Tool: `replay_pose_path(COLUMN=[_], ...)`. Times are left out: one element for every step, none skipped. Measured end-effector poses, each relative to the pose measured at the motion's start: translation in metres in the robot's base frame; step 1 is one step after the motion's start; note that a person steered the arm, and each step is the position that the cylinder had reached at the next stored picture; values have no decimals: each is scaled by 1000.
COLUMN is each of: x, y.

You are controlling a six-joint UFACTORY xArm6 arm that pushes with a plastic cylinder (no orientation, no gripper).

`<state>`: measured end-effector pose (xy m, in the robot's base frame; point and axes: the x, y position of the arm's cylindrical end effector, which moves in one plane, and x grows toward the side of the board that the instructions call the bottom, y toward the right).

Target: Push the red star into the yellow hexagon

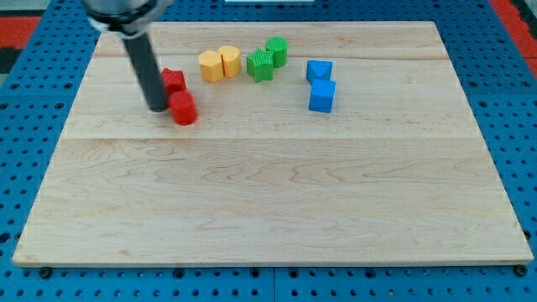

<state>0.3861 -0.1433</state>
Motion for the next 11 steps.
replay_pose_path(x=[-3,-1,-10,-33,-27,-25,-39,-38,-37,-40,-49], y=[-4,-66,-81,-75,-59,-18,25,23,17,17,17])
